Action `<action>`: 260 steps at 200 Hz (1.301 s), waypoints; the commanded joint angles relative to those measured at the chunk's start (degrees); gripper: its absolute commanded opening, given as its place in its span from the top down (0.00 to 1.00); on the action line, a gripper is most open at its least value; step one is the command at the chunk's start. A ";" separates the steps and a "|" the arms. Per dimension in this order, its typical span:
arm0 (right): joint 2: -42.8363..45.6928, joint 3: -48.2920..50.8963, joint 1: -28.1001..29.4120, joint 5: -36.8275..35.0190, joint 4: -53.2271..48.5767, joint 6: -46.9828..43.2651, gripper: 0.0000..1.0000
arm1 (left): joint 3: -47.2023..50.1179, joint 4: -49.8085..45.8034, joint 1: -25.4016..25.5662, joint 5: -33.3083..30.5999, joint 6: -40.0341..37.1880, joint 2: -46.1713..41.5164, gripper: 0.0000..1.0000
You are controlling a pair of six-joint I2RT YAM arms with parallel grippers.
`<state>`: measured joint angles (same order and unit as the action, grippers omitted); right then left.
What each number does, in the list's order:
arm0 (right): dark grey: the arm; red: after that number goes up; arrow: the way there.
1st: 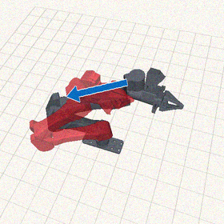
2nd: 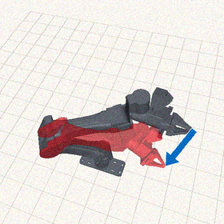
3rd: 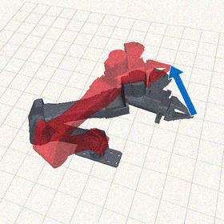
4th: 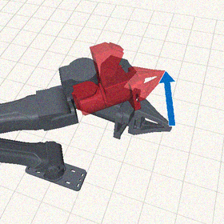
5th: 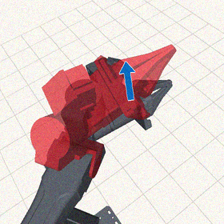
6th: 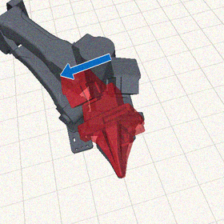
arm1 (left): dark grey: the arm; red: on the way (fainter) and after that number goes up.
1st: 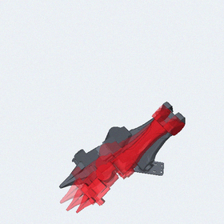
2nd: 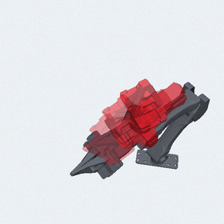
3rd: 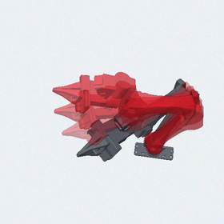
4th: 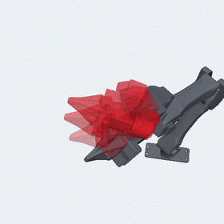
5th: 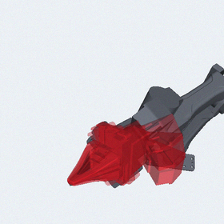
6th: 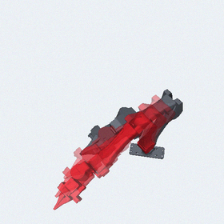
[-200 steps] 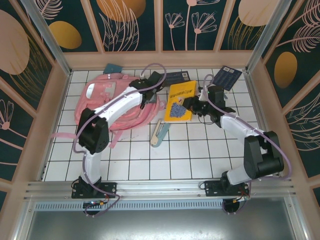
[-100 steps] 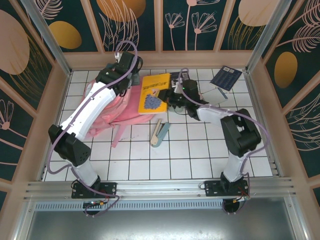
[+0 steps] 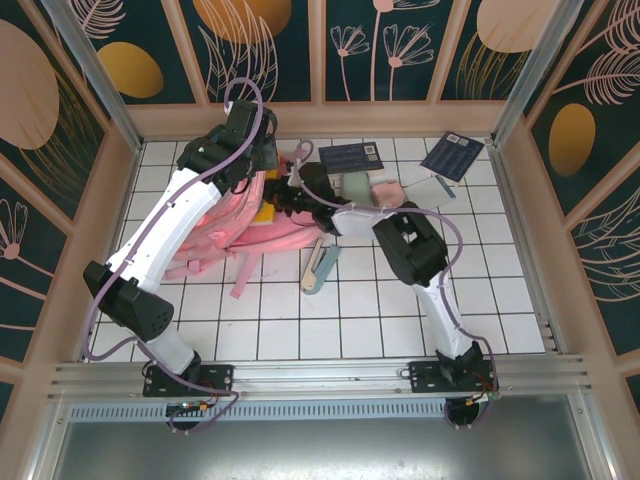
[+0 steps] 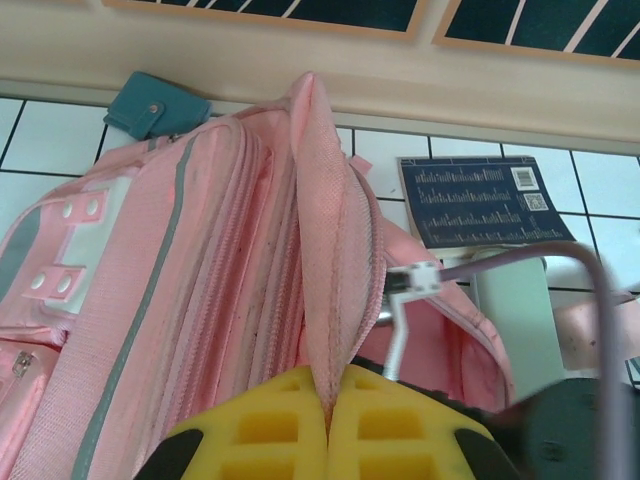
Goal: Pack the student bag
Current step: Place the book in the student bag.
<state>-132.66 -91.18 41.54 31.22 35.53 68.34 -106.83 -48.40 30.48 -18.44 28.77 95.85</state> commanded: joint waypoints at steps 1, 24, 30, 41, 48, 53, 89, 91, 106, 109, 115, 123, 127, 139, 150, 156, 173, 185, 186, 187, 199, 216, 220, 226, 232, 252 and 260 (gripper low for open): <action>-3.35 -7.77 2.40 -3.83 -0.05 1.61 1.00 | -1.95 5.97 0.11 -0.11 1.74 -1.42 1.00; -9.37 -16.61 4.04 -5.96 -6.71 1.19 1.00 | -2.75 6.23 0.11 0.19 2.75 -1.20 1.00; -11.20 -19.09 4.37 -6.10 -8.05 1.14 1.00 | -2.98 6.20 0.11 0.00 2.94 -1.12 1.00; -14.13 -23.78 4.84 -6.94 -11.83 0.97 1.00 | -3.23 6.03 0.10 -0.62 3.21 -0.78 1.00; -15.90 -26.75 5.11 -7.67 -14.48 0.64 1.00 | -3.21 6.08 0.11 -0.66 3.41 -0.76 1.00; -17.10 -28.80 5.25 -8.05 -16.04 0.22 1.00 | -3.26 6.08 0.02 -0.60 3.46 -0.68 1.00; -25.45 -43.11 5.40 -5.77 -26.94 -0.57 0.77 | -3.37 6.52 0.03 -0.27 3.67 -0.08 1.00; -25.52 -43.29 5.39 -5.63 -27.21 -0.64 0.74 | -3.38 6.53 0.02 -0.41 3.64 -0.06 1.00; -24.51 -42.46 5.19 -4.98 -28.56 -2.02 0.56 | -3.56 6.09 0.10 -1.30 3.35 0.21 1.00; -24.02 -42.10 5.14 -4.81 -28.58 -2.49 0.54 | -3.58 5.97 0.11 -1.54 3.31 0.21 1.00; -22.96 -41.07 4.98 -4.77 -28.83 -3.55 0.50 | -3.40 5.82 0.06 -1.98 3.22 0.28 1.00; -21.34 -39.93 4.75 -4.85 -30.01 -5.05 0.44 | -3.09 5.49 0.04 -2.73 3.09 0.21 1.00; -20.50 -39.60 4.63 -4.81 -30.65 -5.99 0.42 | -2.94 5.36 0.09 -3.06 3.04 0.21 1.00; -18.10 -38.32 4.14 -4.40 -32.99 -8.47 0.38 | -2.21 5.07 0.10 -4.05 2.88 0.00 1.00; -16.03 -37.33 3.73 -4.07 -35.68 -10.75 0.36 | -1.28 5.07 0.10 -4.91 2.87 -0.28 1.00; -14.75 -36.45 3.52 -4.02 -36.91 -11.79 0.32 | -0.83 5.08 0.10 -5.39 2.95 -0.52 1.00; -10.29 -31.36 2.96 -4.34 -37.68 -14.39 0.28 | 0.69 5.16 0.11 -6.39 3.14 -1.07 1.00; -6.67 -26.62 2.54 -4.92 -36.92 -15.43 0.24 | 1.71 5.20 0.01 -6.88 3.28 -1.41 1.00; -6.30 -26.30 2.52 -4.93 -36.88 -15.56 0.24 | 1.75 5.18 0.01 -6.88 3.29 -1.39 1.00; -5.99 -25.79 2.46 -4.94 -36.78 -15.58 0.24 | 1.82 5.26 0.02 -6.96 3.30 -1.47 1.00; -2.68 -21.39 1.93 -5.16 -36.32 -16.23 0.23 | 3.15 5.48 0.02 -7.30 3.39 -1.98 1.00; 1.86 -15.70 0.97 -5.76 -36.58 -17.61 0.24 | 5.75 6.31 0.01 -7.85 3.40 -2.89 1.00; 3.09 -14.36 0.70 -6.04 -36.58 -18.05 0.23 | 6.45 6.51 -0.03 -7.98 3.52 -3.08 1.00; 4.94 -12.25 0.34 -6.57 -36.53 -18.75 0.24 | 7.64 6.72 0.01 -8.24 3.55 -3.48 1.00; 6.90 -10.14 -0.14 -6.99 -36.57 -19.59 0.24 | 8.80 7.08 -0.01 -8.54 3.63 -3.86 1.00; 13.08 -3.14 -1.98 -8.48 -37.11 -22.35 0.25 | 13.44 7.77 0.00 -9.50 4.23 -4.78 1.00; 15.57 -0.11 -2.85 -9.08 -37.24 -23.47 0.25 | 15.16 8.01 0.00 -9.74 4.57 -5.17 1.00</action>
<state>-124.79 -98.04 40.93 24.75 -0.93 49.95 -95.96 -42.19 30.81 -23.40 31.92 93.43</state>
